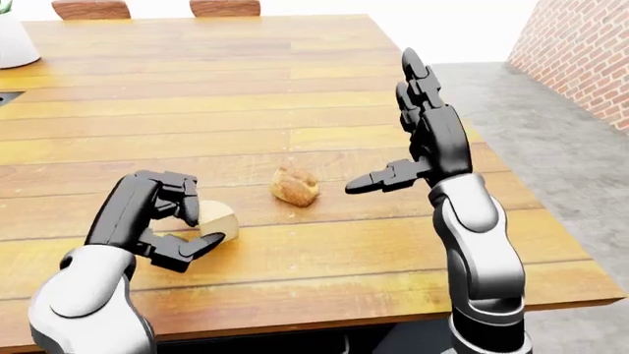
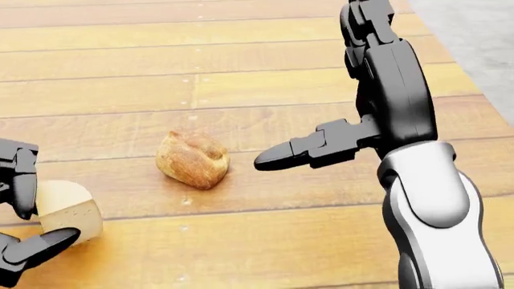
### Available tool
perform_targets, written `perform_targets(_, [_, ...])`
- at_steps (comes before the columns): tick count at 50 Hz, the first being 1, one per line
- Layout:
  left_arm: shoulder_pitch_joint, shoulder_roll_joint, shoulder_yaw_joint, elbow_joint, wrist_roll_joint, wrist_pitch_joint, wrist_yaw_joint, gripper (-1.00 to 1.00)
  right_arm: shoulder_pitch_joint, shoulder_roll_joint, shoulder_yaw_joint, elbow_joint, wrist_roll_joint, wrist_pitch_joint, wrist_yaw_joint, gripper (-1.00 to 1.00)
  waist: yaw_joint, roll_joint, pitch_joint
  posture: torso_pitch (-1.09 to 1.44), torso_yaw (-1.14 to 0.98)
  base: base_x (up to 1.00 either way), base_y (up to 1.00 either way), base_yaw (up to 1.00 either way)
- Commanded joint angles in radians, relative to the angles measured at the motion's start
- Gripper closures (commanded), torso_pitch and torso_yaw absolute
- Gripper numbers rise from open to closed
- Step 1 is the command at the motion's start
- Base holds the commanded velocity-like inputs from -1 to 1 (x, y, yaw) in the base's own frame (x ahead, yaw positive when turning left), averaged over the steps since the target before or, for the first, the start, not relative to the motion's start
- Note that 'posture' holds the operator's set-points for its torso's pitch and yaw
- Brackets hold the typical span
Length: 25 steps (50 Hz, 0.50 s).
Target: Place the bread and cheese on the cutting board.
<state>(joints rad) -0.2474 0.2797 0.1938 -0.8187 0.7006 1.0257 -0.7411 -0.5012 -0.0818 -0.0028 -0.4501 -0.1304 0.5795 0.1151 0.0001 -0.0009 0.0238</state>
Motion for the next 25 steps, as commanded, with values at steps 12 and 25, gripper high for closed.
perform_targets(12, [-0.128, 0.088, 0.022, -0.129, 0.146, 0.107, -0.159, 1.0, -0.159, 0.001, 0.076, 0.015, -0.253, 0.085, 0.209, -1.0, 0.0, 0.01, -0.01, 0.0, 0.0, 0.0, 0.0, 0.0])
perform_targets(25, [-0.144, 0.077, 0.026, -0.128, 0.179, 0.101, -0.191, 1.0, -0.286, 0.133, 0.156, 0.087, -0.548, 0.123, 0.501, -1.0, -0.001, 0.019, -0.006, 0.0, 0.0, 0.0, 0.0, 0.0])
